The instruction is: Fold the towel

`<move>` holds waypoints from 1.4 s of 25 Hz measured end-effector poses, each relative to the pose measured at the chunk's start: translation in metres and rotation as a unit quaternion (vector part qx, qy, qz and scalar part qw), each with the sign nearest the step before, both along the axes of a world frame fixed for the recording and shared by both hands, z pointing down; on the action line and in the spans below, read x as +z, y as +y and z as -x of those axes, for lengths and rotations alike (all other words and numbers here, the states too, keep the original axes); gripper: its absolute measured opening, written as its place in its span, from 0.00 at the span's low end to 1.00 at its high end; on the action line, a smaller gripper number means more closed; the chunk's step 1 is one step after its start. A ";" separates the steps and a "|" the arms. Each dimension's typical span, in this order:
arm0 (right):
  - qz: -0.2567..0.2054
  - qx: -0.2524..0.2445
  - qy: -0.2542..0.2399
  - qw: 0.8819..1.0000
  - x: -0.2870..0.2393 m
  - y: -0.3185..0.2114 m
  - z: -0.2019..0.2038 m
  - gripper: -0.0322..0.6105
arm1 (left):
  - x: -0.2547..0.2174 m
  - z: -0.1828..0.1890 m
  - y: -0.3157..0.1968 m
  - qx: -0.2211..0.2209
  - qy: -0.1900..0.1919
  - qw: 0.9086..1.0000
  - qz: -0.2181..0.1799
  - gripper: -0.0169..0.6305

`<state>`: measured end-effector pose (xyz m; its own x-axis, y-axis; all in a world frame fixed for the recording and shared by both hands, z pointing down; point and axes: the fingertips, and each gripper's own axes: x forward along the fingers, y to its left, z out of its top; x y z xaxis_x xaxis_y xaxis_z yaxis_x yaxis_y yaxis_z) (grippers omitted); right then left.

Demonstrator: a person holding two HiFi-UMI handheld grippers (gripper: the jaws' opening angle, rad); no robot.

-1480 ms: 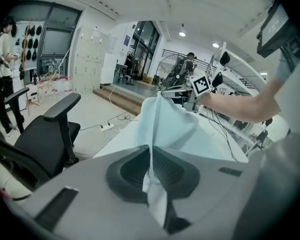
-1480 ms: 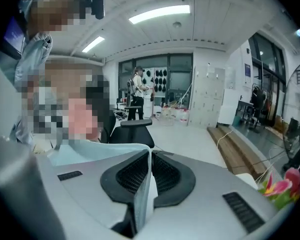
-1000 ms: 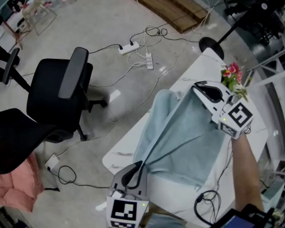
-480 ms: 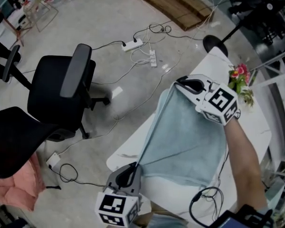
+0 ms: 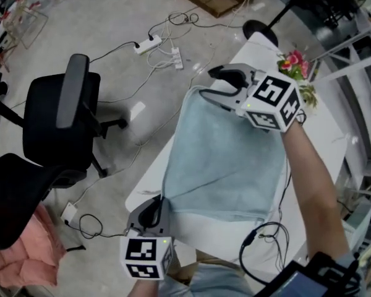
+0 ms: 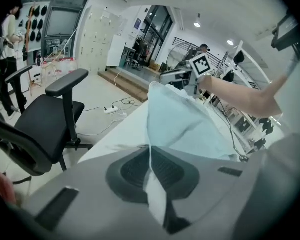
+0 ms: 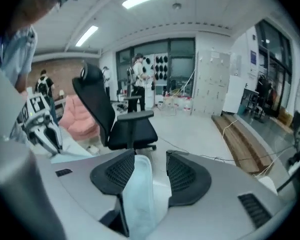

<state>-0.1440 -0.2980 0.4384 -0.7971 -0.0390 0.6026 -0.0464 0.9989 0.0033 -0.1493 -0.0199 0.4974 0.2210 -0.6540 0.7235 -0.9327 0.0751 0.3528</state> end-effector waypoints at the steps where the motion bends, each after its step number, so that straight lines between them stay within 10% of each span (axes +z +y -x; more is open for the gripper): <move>1: 0.014 0.016 -0.029 0.999 -0.021 -0.001 -0.006 0.38 | 0.001 -0.001 0.001 0.003 0.000 1.000 0.005 0.05; 5: 0.003 0.060 -0.067 0.996 -0.082 0.016 -0.054 0.35 | 0.003 0.003 -0.001 0.012 0.002 1.000 0.012 0.05; 13: 0.037 0.057 0.121 0.990 0.000 0.234 -0.217 0.26 | 0.005 0.009 0.001 0.037 0.015 0.999 0.023 0.05; 19: -0.037 0.086 0.156 0.983 0.047 0.283 -0.253 0.28 | 0.004 0.011 0.001 0.060 0.002 0.997 0.042 0.05; 24: -0.105 0.073 0.149 0.980 0.052 0.291 -0.276 0.10 | 0.008 0.005 0.003 0.040 0.018 0.998 0.055 0.05; 35: -0.105 0.004 0.181 0.978 0.063 0.351 -0.332 0.10 | 0.008 -0.047 0.061 0.051 0.074 0.992 0.089 0.05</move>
<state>0.1884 0.0527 0.5012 -0.5327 -0.1963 0.8232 -0.0113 0.9743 0.2250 -0.1027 0.0416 0.5050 0.3912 -0.4878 0.7804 -0.8780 0.0565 0.4754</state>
